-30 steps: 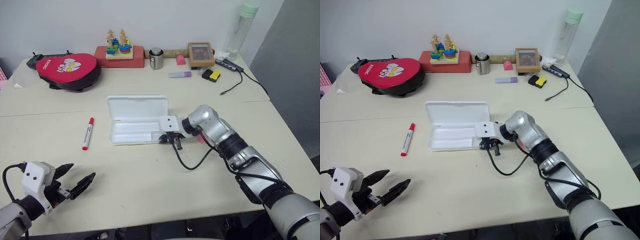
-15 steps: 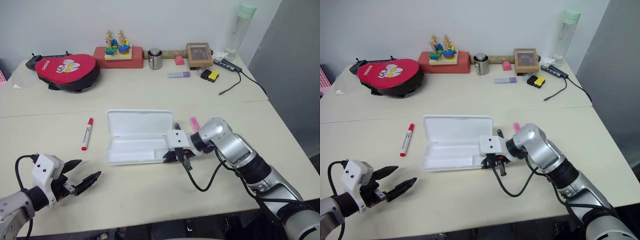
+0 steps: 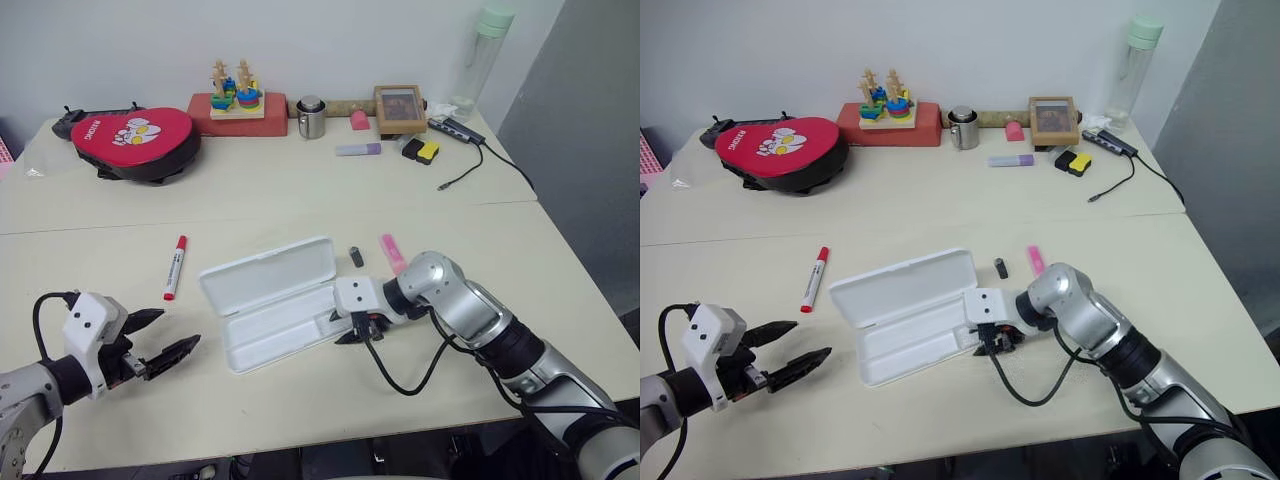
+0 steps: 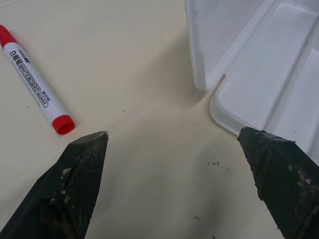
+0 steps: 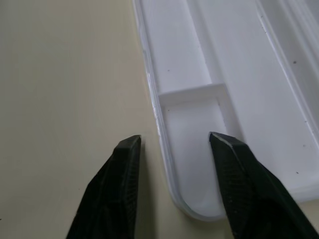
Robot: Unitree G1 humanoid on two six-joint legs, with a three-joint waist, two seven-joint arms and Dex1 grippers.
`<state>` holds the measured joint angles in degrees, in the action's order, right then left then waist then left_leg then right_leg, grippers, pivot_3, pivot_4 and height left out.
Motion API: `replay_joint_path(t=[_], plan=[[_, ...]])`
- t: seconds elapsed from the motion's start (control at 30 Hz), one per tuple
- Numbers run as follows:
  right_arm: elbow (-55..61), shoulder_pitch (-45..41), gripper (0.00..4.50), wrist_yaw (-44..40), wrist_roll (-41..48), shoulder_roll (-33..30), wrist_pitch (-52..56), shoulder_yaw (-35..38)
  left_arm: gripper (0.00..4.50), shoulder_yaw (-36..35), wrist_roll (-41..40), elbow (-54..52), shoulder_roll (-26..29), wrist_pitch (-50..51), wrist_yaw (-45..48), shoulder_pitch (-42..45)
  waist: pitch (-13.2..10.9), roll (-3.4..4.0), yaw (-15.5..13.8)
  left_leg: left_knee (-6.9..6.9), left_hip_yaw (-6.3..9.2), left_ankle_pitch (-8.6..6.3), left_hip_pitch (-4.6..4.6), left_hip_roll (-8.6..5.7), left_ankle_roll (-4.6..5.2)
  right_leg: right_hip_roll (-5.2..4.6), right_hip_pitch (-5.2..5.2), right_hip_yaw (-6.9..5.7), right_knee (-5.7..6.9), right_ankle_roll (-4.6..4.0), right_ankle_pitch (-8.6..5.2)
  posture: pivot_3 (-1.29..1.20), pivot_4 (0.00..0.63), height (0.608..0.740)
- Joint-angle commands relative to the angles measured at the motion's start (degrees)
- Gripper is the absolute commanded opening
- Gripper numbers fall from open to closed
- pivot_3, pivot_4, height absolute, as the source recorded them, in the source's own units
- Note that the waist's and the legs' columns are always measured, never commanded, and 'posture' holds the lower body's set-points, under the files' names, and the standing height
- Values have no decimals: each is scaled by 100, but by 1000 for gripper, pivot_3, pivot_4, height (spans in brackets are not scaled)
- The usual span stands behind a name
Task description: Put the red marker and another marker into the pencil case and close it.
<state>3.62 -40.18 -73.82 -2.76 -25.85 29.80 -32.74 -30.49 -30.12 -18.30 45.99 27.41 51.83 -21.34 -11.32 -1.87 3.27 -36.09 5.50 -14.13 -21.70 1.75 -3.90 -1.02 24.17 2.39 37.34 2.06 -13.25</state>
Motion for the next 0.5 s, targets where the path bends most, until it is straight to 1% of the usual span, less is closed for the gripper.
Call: replay_joint_path(t=[0.03, 0.27, 0.37, 0.5], plan=[[581, -239, 2303, -230, 540, -177, 346, 501, 4500, -244, -41, -32, -51, -58, -96, 48, 0, 0, -1, 0, 0, 0, 0, 0, 0, 0, 0, 0, 0, 0, 0, 0, 150, 740], [1036, -320, 2303, -335, 1200, -420, 773, 869, 4500, -387, -89, 143, -138, -64, -314, 324, 0, -1, -3, 2, 3, 0, -1, 0, 0, 0, 0, -3, -1, 1, 0, 0, 150, 740], [1160, -349, 2303, -345, 1522, -624, 952, 1208, 4500, -457, 167, 564, -240, -165, -975, 892, -1, 2, -23, 0, 3, 0, -1, 0, 0, 0, -1, -2, 0, 2, 1, 0, 150, 740], [1216, -354, 2303, -209, 1823, -756, 1215, 1478, 4500, -312, 359, 797, -313, -96, -1395, 1269, 3, -4, -32, -3, 5, 0, 0, -2, 0, -1, -5, -3, 0, 5, 3, 0, 150, 740]])
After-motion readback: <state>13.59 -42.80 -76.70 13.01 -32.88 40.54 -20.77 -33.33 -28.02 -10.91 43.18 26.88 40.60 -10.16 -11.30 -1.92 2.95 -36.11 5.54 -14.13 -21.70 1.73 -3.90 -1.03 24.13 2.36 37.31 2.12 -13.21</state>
